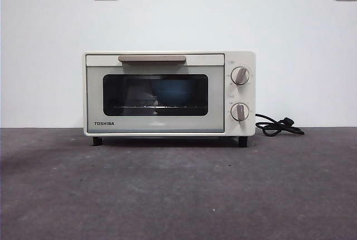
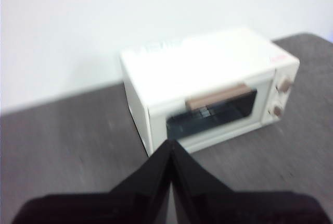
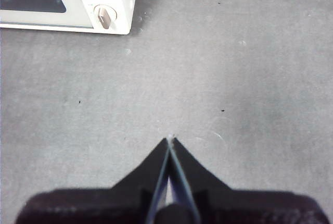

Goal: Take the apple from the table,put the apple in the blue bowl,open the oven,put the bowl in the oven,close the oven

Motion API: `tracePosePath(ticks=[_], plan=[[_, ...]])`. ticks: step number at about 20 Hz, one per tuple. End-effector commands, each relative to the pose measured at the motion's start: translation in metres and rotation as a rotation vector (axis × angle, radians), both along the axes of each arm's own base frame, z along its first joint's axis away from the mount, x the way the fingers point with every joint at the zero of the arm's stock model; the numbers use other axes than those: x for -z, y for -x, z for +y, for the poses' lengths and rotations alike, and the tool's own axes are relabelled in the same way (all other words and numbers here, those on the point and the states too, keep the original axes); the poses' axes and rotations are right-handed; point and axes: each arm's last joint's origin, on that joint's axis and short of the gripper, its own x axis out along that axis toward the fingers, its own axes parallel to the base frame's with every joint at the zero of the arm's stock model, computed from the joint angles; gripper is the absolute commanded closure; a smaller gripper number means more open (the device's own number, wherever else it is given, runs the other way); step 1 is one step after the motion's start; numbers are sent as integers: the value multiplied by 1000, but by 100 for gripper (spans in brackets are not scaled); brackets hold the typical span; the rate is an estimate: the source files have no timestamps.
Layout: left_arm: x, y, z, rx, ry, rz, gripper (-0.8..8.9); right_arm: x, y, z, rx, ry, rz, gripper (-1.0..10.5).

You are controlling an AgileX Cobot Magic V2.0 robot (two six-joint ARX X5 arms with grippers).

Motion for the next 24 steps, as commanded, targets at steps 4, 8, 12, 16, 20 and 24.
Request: tracePosePath(ticks=[4,8,12,16,20,24], plan=[[23,-2,0,13,-62,-159,817,2,-1,0,8,-7,3,946],[90,-5,2,-69,-72,-192,817,2,-1,0,8,-7,3,946],[157,-3,7,-250,4,-216,817,2,-1,0,8,-7,3,946],[200,3,9,-385,50,-243,817,2,-1,0,8,-7,3,946],[229,8,7,-399,4,-240,817,2,-1,0,8,-7,3,946],[244,11,7,-394,-22,-236,817,2,-1,0,8,-7,3,946]])
